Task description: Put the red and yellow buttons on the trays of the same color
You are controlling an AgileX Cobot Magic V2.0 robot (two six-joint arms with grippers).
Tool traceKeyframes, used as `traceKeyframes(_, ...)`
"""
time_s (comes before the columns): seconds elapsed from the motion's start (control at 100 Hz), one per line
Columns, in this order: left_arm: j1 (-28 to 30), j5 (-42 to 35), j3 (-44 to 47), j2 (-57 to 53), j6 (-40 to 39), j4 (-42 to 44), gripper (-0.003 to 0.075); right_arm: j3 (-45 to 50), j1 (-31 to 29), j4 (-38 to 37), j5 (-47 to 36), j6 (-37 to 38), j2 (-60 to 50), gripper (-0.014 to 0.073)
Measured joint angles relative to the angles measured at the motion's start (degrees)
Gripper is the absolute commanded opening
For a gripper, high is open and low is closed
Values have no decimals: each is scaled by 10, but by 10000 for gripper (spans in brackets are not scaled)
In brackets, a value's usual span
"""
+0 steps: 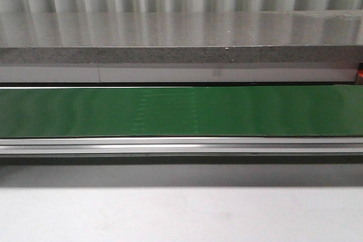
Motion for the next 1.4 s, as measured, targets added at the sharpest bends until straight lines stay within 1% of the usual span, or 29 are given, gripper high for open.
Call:
traceKeyframes(0.08, 0, -19, 10, -5, -13, 10, -20, 0, 0, 0, 0, 0, 0, -67)
traceKeyframes(0.28, 0, -42, 53, -46, -87, 73, -20, 0, 0, 0, 0, 0, 0, -67)
traceKeyframes(0.36, 0, -55, 76, -75, -111, 99, -20, 0, 0, 0, 0, 0, 0, -67)
traceKeyframes(0.51, -5, -91, 130, -144, -185, 165, -20, 0, 0, 0, 0, 0, 0, -67)
traceKeyframes(0.58, -11, -101, 155, -179, -204, 180, -20, 0, 0, 0, 0, 0, 0, -67)
traceKeyframes(0.66, -19, -106, 181, -206, -211, 185, -20, 0, 0, 0, 0, 0, 0, -67)
traceKeyframes(0.86, -40, -118, 239, -207, -219, 193, -20, 0, 0, 0, -1, 0, 0, -67)
traceKeyframes(1.01, -56, -173, 277, -207, -226, 198, -20, 0, 0, 0, -1, 0, 0, -67)
traceKeyframes(1.18, -59, -226, 307, -207, -229, 204, -20, 0, 0, 0, -1, 0, 0, -67)
traceKeyframes(1.4, -59, -277, 308, -207, -229, 206, -20, 0, 0, 0, -1, 0, 0, -67)
